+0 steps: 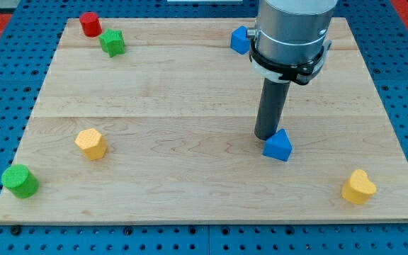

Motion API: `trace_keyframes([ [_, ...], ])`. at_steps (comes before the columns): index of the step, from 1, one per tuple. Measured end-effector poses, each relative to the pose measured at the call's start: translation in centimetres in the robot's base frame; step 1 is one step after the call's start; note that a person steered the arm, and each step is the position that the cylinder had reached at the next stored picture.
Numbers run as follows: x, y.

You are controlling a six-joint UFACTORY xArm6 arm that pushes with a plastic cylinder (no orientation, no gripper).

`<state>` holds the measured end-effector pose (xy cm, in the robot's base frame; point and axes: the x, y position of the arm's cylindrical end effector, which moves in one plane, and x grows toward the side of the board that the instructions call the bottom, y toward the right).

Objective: Move the red star diagonally bottom right to the blue cube

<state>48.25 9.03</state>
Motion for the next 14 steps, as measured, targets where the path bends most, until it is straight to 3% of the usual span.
trace_keyframes([
  [4, 0.0, -1.4],
  [5, -0.6, -5.5],
  [6, -4.9, -10.2],
  [7, -7.2, -4.7],
  [8, -13.1, 4.7],
  [9, -21.9, 12.7],
  [10, -29.0, 15.7],
  [11, -29.1, 11.4],
  [12, -29.1, 3.4],
  [14, -27.0, 2.8],
])
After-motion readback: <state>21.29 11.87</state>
